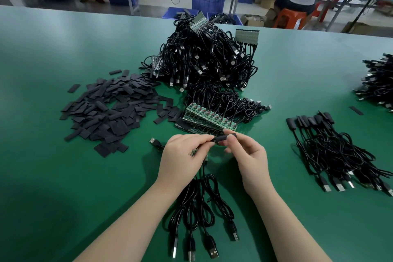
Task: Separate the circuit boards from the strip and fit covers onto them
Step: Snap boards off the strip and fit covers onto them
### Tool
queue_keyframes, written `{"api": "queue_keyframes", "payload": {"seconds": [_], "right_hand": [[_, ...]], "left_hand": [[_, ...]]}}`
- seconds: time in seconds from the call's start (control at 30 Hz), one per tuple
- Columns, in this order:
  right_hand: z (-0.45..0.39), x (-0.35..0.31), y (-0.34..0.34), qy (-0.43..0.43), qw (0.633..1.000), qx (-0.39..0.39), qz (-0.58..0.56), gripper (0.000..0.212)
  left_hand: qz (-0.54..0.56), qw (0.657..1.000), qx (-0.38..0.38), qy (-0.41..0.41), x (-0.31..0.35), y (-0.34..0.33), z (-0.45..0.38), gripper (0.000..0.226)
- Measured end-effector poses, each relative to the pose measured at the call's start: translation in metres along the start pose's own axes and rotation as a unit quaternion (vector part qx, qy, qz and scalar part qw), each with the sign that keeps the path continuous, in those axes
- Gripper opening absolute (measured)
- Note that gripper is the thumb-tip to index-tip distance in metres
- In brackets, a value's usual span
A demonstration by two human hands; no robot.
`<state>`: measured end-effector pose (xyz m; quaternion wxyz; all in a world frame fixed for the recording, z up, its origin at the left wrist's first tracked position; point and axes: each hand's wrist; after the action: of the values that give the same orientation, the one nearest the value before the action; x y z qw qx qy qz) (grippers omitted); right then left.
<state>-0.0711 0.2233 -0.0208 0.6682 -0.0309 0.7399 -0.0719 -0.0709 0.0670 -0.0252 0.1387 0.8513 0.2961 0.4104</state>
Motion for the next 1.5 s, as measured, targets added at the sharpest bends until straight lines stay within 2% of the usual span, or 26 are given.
{"api": "queue_keyframes", "payload": {"seconds": [0.27,0.4,0.77,0.97,1.03,1.17,1.33,1.5], "right_hand": [[0.0005,0.0012,0.0018,-0.002,1.0,0.006,0.028,0.005],[0.0007,-0.0003,0.0,-0.003,1.0,0.001,0.025,0.012],[-0.0002,-0.0017,-0.0002,-0.004,0.999,-0.011,0.03,0.012],[0.0012,-0.0029,-0.0029,0.007,0.999,-0.018,0.04,0.023],[0.0018,-0.0028,-0.0041,0.01,0.999,-0.018,0.034,0.021],[0.0024,-0.0036,-0.0028,0.021,0.999,-0.019,0.033,0.03],[0.0015,-0.001,0.0005,0.018,0.997,-0.047,0.055,0.031],[0.0005,0.0001,0.0052,0.015,0.996,-0.068,0.061,0.026]], "left_hand": [[-0.003,1.0,-0.009,-0.022,-0.002,0.0003,0.0002,0.017],[-0.016,0.999,-0.009,-0.029,-0.0006,-0.0006,0.0006,0.016],[-0.037,0.997,-0.005,-0.07,-0.005,-0.002,0.0006,0.015],[-0.041,0.996,-0.001,-0.073,-0.0031,-0.0059,0.0006,0.015],[-0.027,0.999,-0.008,-0.046,-0.0003,-0.0057,-0.0002,0.016],[0.075,0.993,-0.059,0.063,0.0017,-0.001,-0.0024,0.025],[0.105,0.989,-0.067,0.085,-0.0047,0.0027,-0.0014,0.018],[0.143,0.974,-0.109,0.139,-0.004,0.0036,-0.003,0.028]]}}
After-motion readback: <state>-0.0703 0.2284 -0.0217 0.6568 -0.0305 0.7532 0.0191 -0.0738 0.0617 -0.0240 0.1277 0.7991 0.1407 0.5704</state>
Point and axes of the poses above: each hand's wrist, its own z-axis away from the middle knuckle, its own y-axis out of the back of the hand, x = y × z, and after that the axes turned 1 degree about -x, right-handed
